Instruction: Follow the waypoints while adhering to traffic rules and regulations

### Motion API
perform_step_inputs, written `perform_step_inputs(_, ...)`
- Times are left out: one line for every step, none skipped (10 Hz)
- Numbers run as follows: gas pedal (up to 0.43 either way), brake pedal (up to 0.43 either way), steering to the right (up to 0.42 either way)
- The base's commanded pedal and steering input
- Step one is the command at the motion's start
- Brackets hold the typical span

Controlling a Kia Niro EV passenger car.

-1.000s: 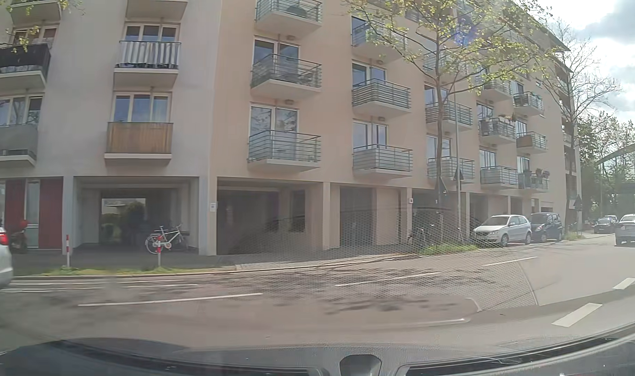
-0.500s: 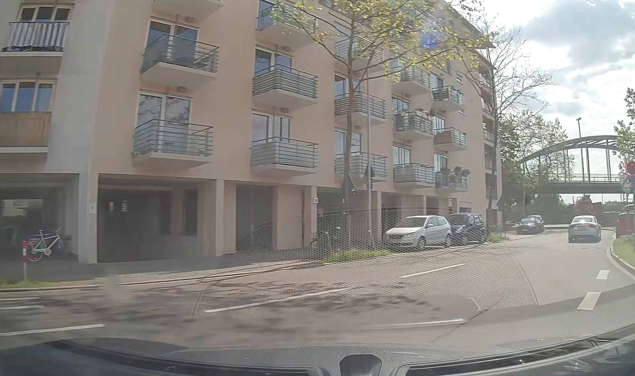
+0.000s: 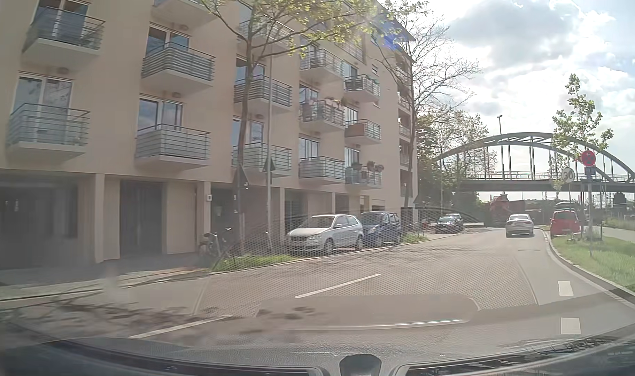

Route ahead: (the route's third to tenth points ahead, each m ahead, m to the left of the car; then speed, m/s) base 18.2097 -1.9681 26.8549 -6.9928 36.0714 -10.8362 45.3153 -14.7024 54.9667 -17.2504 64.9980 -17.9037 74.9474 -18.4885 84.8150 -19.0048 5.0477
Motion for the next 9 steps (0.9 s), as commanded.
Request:
perform_step_inputs(0.220, 0.000, 0.320)
perform_step_inputs(0.220, 0.000, 0.304)
perform_step_inputs(0.220, 0.000, 0.286)
perform_step_inputs(0.220, 0.000, 0.271)
perform_step_inputs(0.220, 0.000, 0.260)
perform_step_inputs(0.220, 0.000, 0.251)
perform_step_inputs(0.220, 0.000, 0.244)
perform_step_inputs(0.220, 0.000, 0.234)
perform_step_inputs(0.220, 0.000, 0.217)
